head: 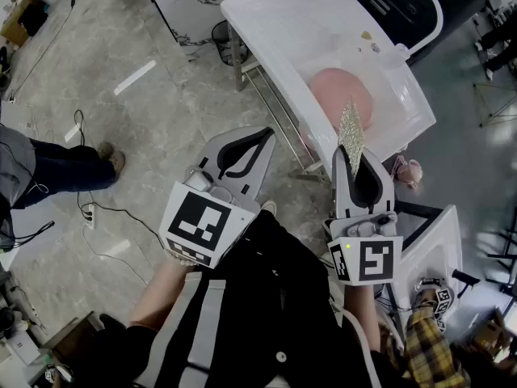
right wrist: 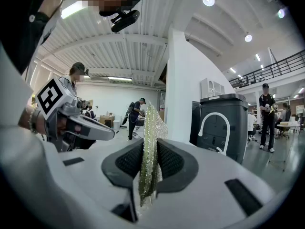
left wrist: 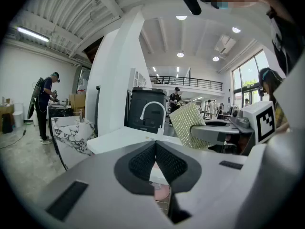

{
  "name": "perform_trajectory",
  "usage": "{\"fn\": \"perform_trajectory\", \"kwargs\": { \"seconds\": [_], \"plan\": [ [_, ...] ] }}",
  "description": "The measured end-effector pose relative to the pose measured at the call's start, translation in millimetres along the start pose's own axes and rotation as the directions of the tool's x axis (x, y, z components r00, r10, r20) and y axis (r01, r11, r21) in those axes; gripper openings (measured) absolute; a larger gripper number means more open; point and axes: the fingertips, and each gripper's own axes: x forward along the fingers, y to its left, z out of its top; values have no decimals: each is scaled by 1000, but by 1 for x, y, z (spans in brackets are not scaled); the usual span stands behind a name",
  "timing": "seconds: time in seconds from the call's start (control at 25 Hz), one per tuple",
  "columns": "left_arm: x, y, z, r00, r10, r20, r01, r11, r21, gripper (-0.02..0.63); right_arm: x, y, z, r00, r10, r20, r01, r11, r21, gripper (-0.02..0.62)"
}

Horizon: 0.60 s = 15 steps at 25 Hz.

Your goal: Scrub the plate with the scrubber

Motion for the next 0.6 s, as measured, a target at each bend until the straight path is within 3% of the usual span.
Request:
{"fn": "perform_trajectory", "kwargs": {
  "seconds": [0.6],
  "plan": [
    [4, -2, -4, 1000, -7, -10, 7, 1000, -6, 1, 0, -2, -5, 1000, 2, -9, -2, 1000, 13, 72]
  ]
}}
